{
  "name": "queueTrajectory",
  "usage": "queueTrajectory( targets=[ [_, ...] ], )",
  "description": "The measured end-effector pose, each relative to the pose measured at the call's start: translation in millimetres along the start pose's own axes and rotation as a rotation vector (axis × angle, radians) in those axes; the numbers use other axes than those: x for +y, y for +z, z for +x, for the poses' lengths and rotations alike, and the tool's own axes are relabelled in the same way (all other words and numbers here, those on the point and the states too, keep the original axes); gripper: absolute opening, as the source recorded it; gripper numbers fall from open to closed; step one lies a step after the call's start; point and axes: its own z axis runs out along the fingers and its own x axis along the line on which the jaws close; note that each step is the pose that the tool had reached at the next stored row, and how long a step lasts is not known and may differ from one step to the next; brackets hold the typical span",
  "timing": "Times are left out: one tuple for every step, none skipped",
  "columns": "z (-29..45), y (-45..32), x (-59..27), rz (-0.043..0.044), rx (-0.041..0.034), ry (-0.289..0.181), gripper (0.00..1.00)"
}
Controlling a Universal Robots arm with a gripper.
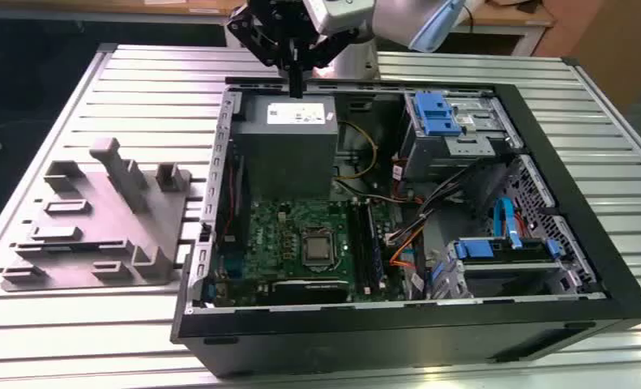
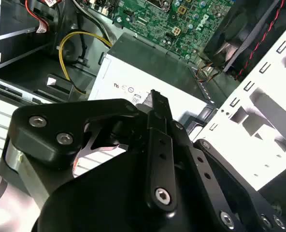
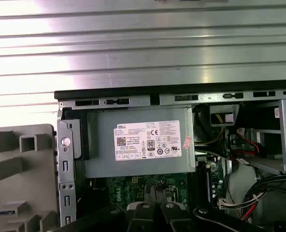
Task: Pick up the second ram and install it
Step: 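Reach for the second ram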
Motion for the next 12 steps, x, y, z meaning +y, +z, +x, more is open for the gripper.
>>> queueTrajectory(
  targets=[
    [0.0,0.0,0.0,0.0001,0.0000,0.000,0.11],
    [0.0,0.0,0.0,0.0001,0.0000,0.000,0.11],
    [0.0,0.0,0.0,0.0001,0.0000,0.000,0.11],
    [0.0,0.0,0.0,0.0001,0.0000,0.000,0.11],
    [0.0,0.0,0.0,0.0001,0.0000,0.000,0.11],
    [0.0,0.0,0.0,0.0001,0.0000,0.000,0.11],
    [0.0,0.0,0.0,0.0001,0.0000,0.000,0.11],
    [0.0,0.0,0.0,0.0001,0.0000,0.000,0.11],
    [0.2,0.0,0.0,0.0001,0.0000,0.000,0.11],
    [0.3,-0.1,0.0,0.0002,0.0000,0.000,0.11],
    [0.5,-0.1,0.0,0.0002,0.0001,0.000,0.11],
    [0.8,0.0,0.0,0.0001,0.0000,0.000,0.11]
  ],
)
